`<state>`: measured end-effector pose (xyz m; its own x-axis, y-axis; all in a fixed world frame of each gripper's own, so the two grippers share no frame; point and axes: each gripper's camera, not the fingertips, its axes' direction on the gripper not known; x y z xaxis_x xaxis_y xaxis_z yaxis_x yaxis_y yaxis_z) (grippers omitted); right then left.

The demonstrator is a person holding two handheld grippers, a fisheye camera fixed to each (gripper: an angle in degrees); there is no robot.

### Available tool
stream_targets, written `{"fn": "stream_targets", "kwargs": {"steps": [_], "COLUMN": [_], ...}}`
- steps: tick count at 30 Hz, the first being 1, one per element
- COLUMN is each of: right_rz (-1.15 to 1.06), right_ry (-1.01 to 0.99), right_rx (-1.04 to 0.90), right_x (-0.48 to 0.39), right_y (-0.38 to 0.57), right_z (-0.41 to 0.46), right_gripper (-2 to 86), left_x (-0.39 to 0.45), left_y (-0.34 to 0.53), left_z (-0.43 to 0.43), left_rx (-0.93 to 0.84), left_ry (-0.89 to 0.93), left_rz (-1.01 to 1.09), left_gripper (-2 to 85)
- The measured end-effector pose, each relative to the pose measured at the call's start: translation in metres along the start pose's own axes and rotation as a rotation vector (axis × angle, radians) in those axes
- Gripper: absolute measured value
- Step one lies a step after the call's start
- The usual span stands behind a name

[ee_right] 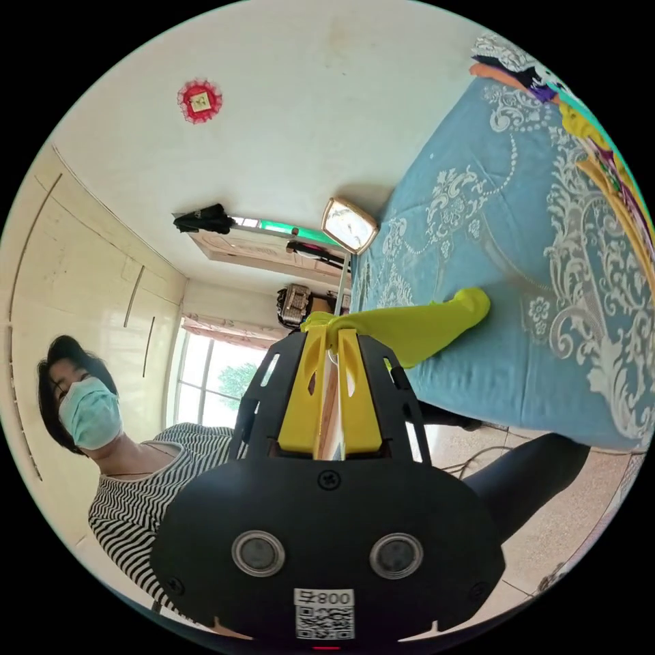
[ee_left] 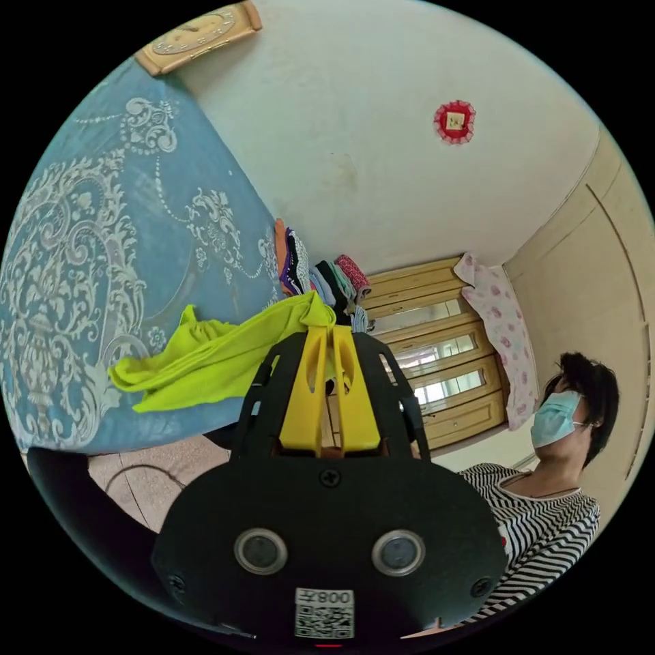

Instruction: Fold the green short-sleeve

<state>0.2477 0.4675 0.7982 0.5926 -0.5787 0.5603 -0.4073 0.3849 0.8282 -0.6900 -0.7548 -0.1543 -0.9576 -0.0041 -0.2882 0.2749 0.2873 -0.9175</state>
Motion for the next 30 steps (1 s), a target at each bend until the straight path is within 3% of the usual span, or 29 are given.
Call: {"fn": "stream_targets", "kwargs": {"steps": [11, 18, 21, 27, 30], "right_rz": [-0.229, -0.31, -0.238, 0.155, 0.196], "right_ry": [0.061, 0.228, 0.321, 0.432, 0.384], "right_rx": [0.201, 0.309, 0.347, 0.36, 0.386], "right_x": [-0.09, -0.132, -0.107, 0.023, 0.053], "right_y": [-0.138, -0.139, -0.112, -0.039, -0.01], "right_z": [-0.224, -0.364, -0.418, -0.496, -0.516], "right_gripper": [2.2, 2.2, 2.2, 2.3, 2.2], "left_x": [0.136, 0.197, 0.182, 0.103, 0.078], "left_y": [-0.141, -0.144, -0.115, -0.025, 0.003], "left_z": [0.292, 0.499, 0.592, 0.766, 0.81], "left_rx": [-0.061, -0.152, -0.266, -0.607, -0.646], "left_ry": [0.031, 0.115, 0.115, -0.044, -0.005], "left_rz": [0.312, 0.459, 0.437, 0.293, 0.193], "left_gripper": [1.5, 1.5, 1.5, 1.6, 1.5]}}
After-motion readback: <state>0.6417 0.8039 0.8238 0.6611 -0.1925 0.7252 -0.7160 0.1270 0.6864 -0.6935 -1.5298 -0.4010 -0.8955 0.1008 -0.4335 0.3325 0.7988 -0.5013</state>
